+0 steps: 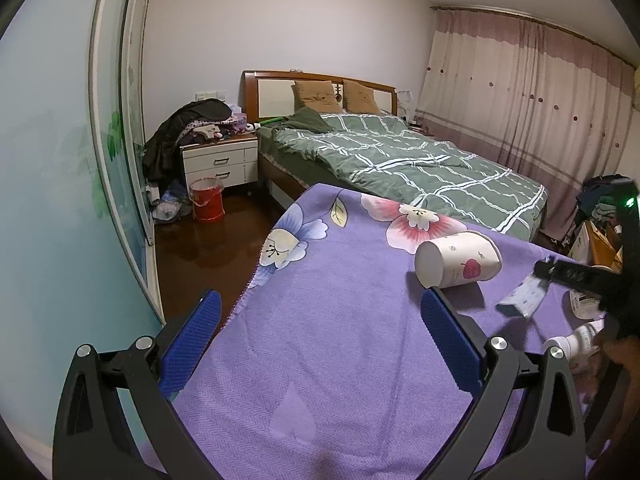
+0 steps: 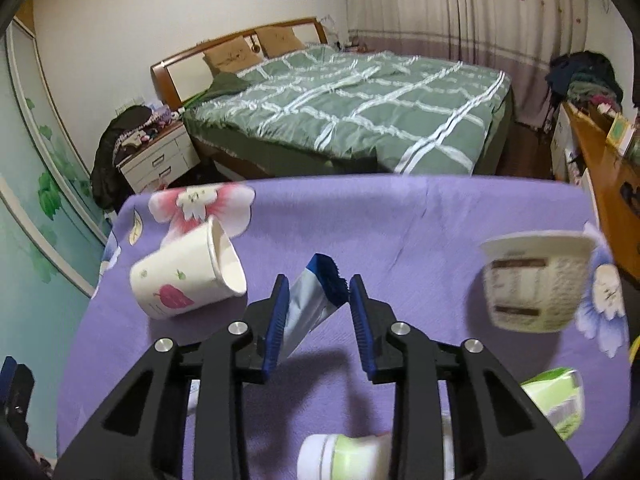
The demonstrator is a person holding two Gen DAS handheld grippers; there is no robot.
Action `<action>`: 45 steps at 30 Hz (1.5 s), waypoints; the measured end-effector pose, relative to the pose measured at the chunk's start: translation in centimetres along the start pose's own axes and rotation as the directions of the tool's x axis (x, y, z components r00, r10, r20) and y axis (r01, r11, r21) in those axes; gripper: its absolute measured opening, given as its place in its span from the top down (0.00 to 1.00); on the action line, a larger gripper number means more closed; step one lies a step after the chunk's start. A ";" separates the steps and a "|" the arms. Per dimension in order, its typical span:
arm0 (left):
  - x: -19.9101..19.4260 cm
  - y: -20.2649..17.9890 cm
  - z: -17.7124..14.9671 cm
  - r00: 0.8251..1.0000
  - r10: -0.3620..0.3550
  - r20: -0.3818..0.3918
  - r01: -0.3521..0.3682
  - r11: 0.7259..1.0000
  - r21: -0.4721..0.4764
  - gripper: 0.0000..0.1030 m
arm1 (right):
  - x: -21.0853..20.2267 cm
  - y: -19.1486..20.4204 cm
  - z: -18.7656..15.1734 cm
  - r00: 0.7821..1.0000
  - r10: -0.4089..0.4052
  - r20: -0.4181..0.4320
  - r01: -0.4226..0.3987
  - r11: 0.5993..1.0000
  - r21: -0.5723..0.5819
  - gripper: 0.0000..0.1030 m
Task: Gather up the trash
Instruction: 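Carry the tube over the bin and open the right gripper, then move the left gripper toward the green-labelled bottle on the table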
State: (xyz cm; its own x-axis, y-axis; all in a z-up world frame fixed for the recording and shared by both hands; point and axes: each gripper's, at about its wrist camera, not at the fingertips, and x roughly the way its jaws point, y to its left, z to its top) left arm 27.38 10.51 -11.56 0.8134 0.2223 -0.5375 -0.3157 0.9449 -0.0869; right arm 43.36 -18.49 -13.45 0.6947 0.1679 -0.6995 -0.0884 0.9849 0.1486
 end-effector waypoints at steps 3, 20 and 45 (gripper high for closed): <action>0.1 0.0 -0.1 1.000 -0.001 0.000 0.001 1.000 0.003 0.05 | -2.4 -0.3 0.2 0.999 -0.007 0.048 0.008 1.000 -0.018 0.71; -0.5 -1.5 -0.5 0.999 -0.041 0.016 0.040 0.998 0.056 0.05 | -17.8 -19.4 -7.0 0.907 -0.368 0.206 0.318 0.918 0.238 0.69; -0.2 -3.9 -1.3 0.992 -0.127 -0.023 0.129 0.982 0.135 0.05 | -19.8 -32.7 -15.2 0.796 -0.603 0.056 0.504 0.711 0.491 0.50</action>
State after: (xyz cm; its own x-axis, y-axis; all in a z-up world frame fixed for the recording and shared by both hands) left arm 27.79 6.46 -12.24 0.8355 0.0944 -0.5414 -0.1389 0.9894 -0.0417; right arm 21.57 -53.35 -15.08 0.6463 -0.4625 -0.6070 0.6376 0.7643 0.0965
